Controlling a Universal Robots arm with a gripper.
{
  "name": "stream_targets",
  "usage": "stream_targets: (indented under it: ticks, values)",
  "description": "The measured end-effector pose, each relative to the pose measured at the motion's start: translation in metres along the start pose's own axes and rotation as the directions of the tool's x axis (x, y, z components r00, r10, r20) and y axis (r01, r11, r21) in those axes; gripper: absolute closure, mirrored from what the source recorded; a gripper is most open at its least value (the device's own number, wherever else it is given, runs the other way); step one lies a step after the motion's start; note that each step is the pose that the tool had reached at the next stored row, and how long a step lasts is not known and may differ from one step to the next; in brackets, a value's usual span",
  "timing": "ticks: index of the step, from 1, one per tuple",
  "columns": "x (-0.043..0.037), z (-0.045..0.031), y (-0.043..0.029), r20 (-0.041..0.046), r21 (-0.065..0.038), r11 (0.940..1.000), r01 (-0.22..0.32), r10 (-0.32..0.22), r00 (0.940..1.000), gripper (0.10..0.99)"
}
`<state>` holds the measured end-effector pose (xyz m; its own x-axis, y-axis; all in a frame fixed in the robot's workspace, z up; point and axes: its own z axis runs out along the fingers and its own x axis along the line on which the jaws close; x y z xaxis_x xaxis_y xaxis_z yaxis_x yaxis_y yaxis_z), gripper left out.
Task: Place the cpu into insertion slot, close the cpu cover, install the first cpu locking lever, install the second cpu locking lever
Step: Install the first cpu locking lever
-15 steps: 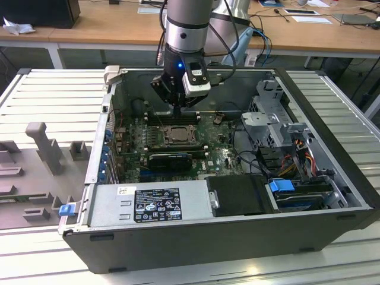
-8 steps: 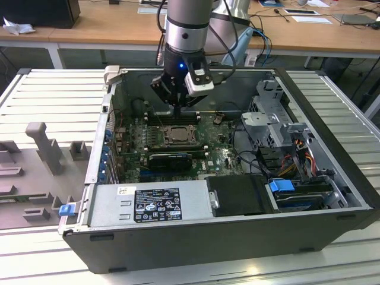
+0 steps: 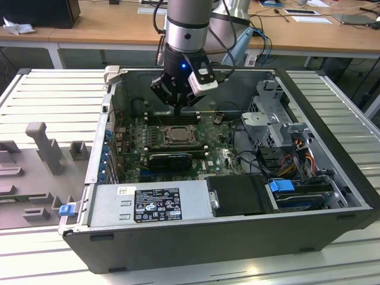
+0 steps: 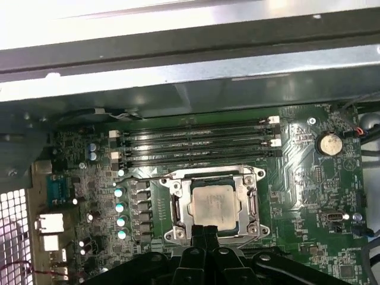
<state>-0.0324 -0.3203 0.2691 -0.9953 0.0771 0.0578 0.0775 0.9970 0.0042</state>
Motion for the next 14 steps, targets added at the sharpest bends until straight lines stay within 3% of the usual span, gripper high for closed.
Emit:
stream_targets:
  ticks: [7, 10, 11, 14]
  values:
    - [0.0003, 0.0000, -0.0001, -0.0003, 0.004, 0.9948, 0.102, -0.102, 0.9948, 0.980]
    - [0.0017, 0.0001, -0.0007, 0.0064, -0.009, 0.9946, 0.104, -0.104, 0.9946, 0.980]
    - [0.0024, 0.0001, -0.0008, 0.0131, -0.019, 0.9943, 0.105, -0.105, 0.9944, 0.980]
    - [0.0033, 0.0002, -0.0009, 0.0282, -0.033, 0.9936, 0.108, -0.107, 0.9939, 0.980]
